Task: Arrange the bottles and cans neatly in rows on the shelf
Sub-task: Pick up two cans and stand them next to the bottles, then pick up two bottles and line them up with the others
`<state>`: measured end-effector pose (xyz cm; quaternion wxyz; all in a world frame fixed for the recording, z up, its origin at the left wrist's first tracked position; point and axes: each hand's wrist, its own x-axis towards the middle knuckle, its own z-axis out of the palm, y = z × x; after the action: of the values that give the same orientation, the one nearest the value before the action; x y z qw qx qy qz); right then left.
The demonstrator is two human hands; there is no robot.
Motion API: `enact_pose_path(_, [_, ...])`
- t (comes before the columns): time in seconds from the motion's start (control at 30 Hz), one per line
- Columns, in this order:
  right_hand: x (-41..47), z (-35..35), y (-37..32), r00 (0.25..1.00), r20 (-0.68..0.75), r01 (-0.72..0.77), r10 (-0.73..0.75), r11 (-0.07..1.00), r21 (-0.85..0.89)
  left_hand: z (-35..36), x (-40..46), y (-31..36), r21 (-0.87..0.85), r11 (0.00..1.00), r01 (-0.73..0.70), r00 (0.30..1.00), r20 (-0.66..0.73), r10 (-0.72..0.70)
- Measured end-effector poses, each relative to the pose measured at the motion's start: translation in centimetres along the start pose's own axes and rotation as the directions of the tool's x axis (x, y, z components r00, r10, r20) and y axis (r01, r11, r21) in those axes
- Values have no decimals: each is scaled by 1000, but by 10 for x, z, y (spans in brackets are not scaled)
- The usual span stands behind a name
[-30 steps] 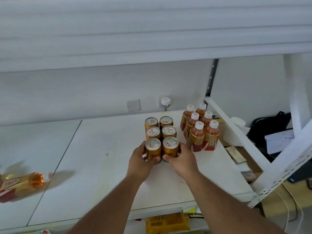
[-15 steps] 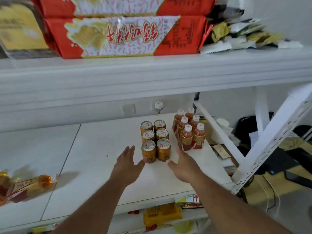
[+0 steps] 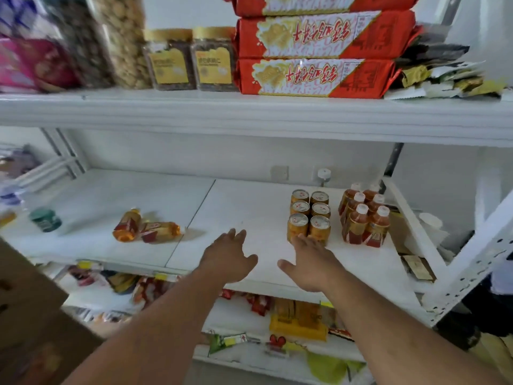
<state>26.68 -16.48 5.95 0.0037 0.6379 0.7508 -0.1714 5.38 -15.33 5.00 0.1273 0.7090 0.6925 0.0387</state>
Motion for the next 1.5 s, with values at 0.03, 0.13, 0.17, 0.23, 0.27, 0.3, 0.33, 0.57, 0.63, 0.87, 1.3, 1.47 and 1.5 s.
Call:
enact_pose_path(0.03, [-6, 2, -10, 1000, 2, 31, -31, 1000, 6, -3, -13, -7, 5, 1000, 19, 1000, -6, -19])
enact_pose_path(0.13, [-25, 13, -40, 994, 12, 111, -111, 994, 17, -8, -50, -28, 17, 996, 86, 996, -1, -86])
enact_pose_path(0.17, [-31, 16, -49, 991, 17, 134, -135, 991, 18, -9, -60, -35, 17, 994, 106, 994, 4, -106])
enact_pose_path(0.23, [-41, 23, -67, 985, 33, 171, -171, 985, 27, -12, -77, -47, 14, 990, 141, 990, 4, -141])
enact_pose_path(0.27, [-44, 26, -75, 982, 42, 186, -187, 982, 27, -14, -85, -54, 14, 988, 157, 988, -2, -157])
enact_pose_path(0.3, [-47, 28, -84, 979, 51, 198, -199, 980, 24, -16, -92, -60, 7, 985, 170, 985, -8, -170])
enact_pose_path(0.33, [-49, 31, -92, 976, 57, 209, -210, 978, 21, -18, -97, -67, -5, 983, 182, 983, -13, -182])
enact_pose_path(0.57, [-47, 45, -149, 965, 71, 255, -254, 967, -1, -31, -120, -123, -52, 971, 235, 970, -47, -237])
enact_pose_path(0.63, [-42, 47, -168, 963, 60, 265, -264, 964, -11, -35, -122, -142, -55, 969, 239, 970, -40, -241])
enact_pose_path(0.87, [-26, 66, -246, 968, 57, 242, -242, 970, 20, -53, -122, -223, -86, 972, 221, 975, -6, -222])
enact_pose_path(1.3, [31, 90, -326, 982, 78, 159, -172, 977, 145, -48, -83, -315, -195, 952, 237, 971, 49, -232])
enact_pose_path(1.47, [81, 92, -324, 989, 74, 117, -130, 981, 155, -47, -39, -323, -178, 949, 259, 966, 57, -253])
enact_pose_path(1.5, [93, 94, -323, 991, 77, 99, -113, 979, 176, -48, -30, -324, -175, 949, 262, 965, 44, -259])
